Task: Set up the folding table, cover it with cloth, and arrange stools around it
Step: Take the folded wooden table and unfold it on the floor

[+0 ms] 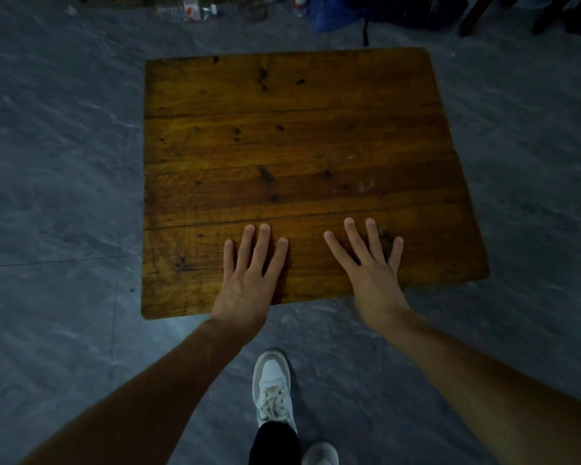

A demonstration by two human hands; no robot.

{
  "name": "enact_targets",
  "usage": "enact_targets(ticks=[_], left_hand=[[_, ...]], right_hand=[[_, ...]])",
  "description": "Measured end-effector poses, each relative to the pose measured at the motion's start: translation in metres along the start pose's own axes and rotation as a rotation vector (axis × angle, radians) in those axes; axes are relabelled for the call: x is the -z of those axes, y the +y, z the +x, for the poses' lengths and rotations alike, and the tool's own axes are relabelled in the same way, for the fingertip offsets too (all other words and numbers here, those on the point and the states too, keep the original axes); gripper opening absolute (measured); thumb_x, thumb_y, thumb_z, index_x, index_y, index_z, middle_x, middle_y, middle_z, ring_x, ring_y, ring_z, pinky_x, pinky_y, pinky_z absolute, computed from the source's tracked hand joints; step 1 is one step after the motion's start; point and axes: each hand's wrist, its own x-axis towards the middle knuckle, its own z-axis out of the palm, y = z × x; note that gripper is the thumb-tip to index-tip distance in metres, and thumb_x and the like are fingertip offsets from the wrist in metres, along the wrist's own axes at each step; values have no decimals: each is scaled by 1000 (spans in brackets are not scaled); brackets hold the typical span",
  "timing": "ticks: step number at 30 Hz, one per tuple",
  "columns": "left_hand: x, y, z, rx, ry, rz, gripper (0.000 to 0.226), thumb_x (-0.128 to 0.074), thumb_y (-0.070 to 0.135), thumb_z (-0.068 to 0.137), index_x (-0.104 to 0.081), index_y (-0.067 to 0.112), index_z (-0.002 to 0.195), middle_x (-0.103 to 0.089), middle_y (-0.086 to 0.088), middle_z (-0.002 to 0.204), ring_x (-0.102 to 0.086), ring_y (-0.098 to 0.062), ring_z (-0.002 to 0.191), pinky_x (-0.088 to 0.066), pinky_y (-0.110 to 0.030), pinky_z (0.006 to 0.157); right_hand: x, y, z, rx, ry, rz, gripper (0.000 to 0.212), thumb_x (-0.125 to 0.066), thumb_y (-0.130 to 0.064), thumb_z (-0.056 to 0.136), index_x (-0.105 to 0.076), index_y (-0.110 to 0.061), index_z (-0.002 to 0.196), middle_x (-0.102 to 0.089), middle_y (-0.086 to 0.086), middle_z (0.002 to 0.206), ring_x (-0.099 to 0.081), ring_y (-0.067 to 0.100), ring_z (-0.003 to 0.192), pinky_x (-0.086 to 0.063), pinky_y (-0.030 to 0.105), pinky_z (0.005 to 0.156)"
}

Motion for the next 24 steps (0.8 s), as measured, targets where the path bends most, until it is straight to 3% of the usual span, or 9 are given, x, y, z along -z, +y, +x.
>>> enact_targets(ticks=[2, 6, 10, 14, 17, 20, 22, 24], left_hand=[[-4, -1, 1, -7, 11, 1, 118, -72, 2, 74, 12, 20, 156, 18, -18, 162, 22, -41, 147, 9, -62, 117], [2, 2, -1, 8, 4, -9, 114, -65, 1, 80, 19, 23, 153, 25, -16, 161, 28, -40, 145, 9, -61, 118], [12, -8, -6, -13, -39, 56, 103, -54, 0, 87, 22, 19, 154, 30, -16, 159, 32, -40, 144, 9, -61, 119], [10, -18, -20, -7, -7, 62, 107, -58, -2, 83, 18, 20, 155, 24, -15, 161, 27, -38, 146, 7, -58, 120], [15, -16, -17, 7, -103, 82, 117, -67, 4, 82, 24, 26, 152, 31, -10, 160, 30, -33, 146, 6, -54, 122], [33, -18, -9, 40, -274, -65, 130, -85, 33, 72, 15, 32, 155, 31, 1, 160, 28, -26, 147, 6, -51, 122], [53, -20, -9, 101, -360, -239, 127, -84, 51, 69, 5, 35, 157, 22, 5, 163, 21, -24, 150, 3, -52, 122], [75, -22, -21, 157, -320, -255, 118, -77, 61, 72, 0, 35, 157, 9, 4, 166, 13, -26, 152, -2, -55, 120]], right_hand=[[-2, 0, 0, -1, 9, -24, 124, -56, 20, 74, 23, -40, 148, 30, 2, 160, 34, 35, 142, 12, 69, 109], [6, -3, 0, -18, -56, -53, 125, -56, 18, 78, 31, -41, 145, 37, 3, 157, 36, 37, 141, 2, 72, 112], [12, -15, -3, -27, -72, -32, 126, -59, 18, 76, 29, -41, 146, 37, 3, 156, 36, 37, 141, 2, 72, 112], [4, -31, -13, -34, -78, -24, 122, -56, 16, 80, 27, -41, 148, 38, 2, 156, 38, 36, 140, 1, 73, 111], [5, -29, -13, -42, -95, -47, 124, -60, 12, 80, 29, -41, 147, 39, 2, 155, 35, 36, 141, 1, 71, 113], [21, -24, -18, -14, -165, 38, 118, -71, -16, 85, 24, -40, 150, 32, -1, 159, 28, 32, 146, 3, 66, 115], [41, -24, -26, 22, -186, 199, 107, -69, -41, 88, 17, -39, 153, 20, -5, 163, 19, 25, 150, 0, 63, 118], [67, -27, -39, 51, -134, 273, 98, -61, -51, 90, 11, -38, 154, 14, -8, 164, 14, 19, 150, -2, 59, 120]])
